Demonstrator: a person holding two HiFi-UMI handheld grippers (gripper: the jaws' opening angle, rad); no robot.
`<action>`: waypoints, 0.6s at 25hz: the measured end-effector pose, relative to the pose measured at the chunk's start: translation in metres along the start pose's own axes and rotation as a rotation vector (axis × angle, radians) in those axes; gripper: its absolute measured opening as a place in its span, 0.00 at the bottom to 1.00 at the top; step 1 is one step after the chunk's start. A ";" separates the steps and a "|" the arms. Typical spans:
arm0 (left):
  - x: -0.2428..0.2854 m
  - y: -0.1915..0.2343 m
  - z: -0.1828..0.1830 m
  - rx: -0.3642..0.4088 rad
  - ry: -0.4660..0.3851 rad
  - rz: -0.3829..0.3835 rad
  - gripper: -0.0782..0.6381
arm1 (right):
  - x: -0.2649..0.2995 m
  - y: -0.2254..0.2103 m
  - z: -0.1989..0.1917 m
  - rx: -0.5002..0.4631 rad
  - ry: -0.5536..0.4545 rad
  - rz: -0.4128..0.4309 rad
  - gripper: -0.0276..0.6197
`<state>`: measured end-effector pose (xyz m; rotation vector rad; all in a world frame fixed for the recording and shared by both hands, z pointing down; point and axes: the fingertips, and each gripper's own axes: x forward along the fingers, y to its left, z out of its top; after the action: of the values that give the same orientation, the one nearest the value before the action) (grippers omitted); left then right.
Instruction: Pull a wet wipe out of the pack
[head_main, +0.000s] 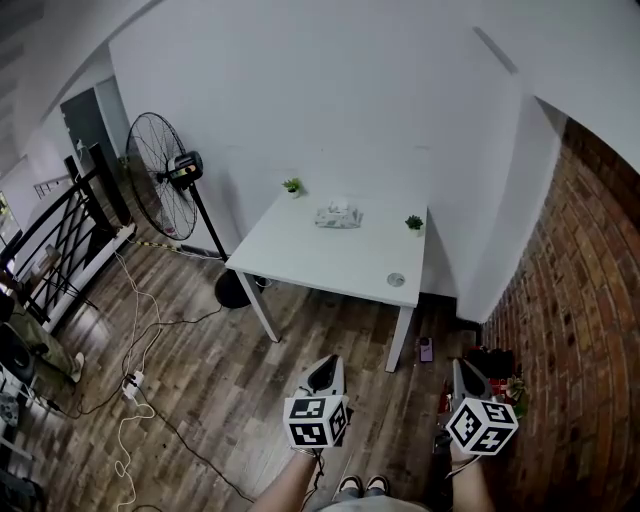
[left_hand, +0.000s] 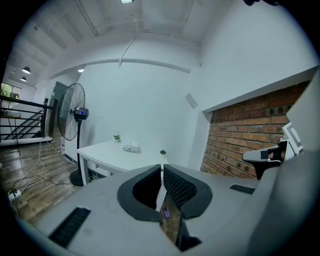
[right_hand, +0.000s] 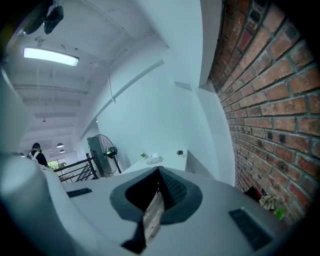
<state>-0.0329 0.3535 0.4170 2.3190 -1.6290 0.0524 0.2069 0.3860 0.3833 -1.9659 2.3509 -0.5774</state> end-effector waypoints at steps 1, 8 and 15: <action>0.001 0.000 0.000 -0.003 -0.001 0.001 0.12 | 0.000 -0.001 0.000 -0.001 0.001 -0.002 0.04; 0.006 0.008 0.004 -0.022 -0.011 0.013 0.17 | -0.001 -0.003 0.005 -0.021 0.000 -0.017 0.04; 0.010 0.012 0.006 -0.035 -0.017 0.011 0.26 | -0.007 -0.009 0.007 -0.023 -0.003 -0.048 0.04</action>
<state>-0.0416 0.3388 0.4162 2.2907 -1.6380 0.0071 0.2185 0.3894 0.3784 -2.0359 2.3253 -0.5517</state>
